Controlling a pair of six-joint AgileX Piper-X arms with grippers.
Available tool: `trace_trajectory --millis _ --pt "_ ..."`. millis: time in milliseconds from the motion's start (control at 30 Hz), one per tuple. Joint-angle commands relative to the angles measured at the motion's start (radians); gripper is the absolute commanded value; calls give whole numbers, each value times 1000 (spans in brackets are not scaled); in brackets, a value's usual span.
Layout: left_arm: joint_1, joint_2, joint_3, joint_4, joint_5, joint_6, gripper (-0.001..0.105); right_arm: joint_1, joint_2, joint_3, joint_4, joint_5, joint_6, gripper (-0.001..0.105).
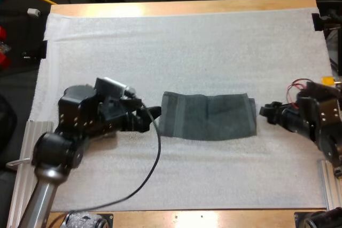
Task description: Pick towel from pile, fold and stack
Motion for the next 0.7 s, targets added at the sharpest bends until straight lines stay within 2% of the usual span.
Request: trace_trajectory --millis 0,100,267,333,500,667 --pt "0 -21 -2 11 -15 7 64 -29 1 -9 7 -10 -20 61" --pt "0 -73 -2 40 -30 7 64 -136 2 -9 10 -68 -70 61" --pt "0 -114 -2 130 -63 7 64 -259 0 -15 54 -240 -166 61" --pt "0 -127 -2 173 -83 16 64 -272 0 -15 66 -286 -208 61" --pt "0 -148 -2 238 -98 23 64 -273 16 -15 42 -305 -292 61" --pt "0 -149 -2 279 -98 30 64 -273 113 -15 -27 -351 -297 61"
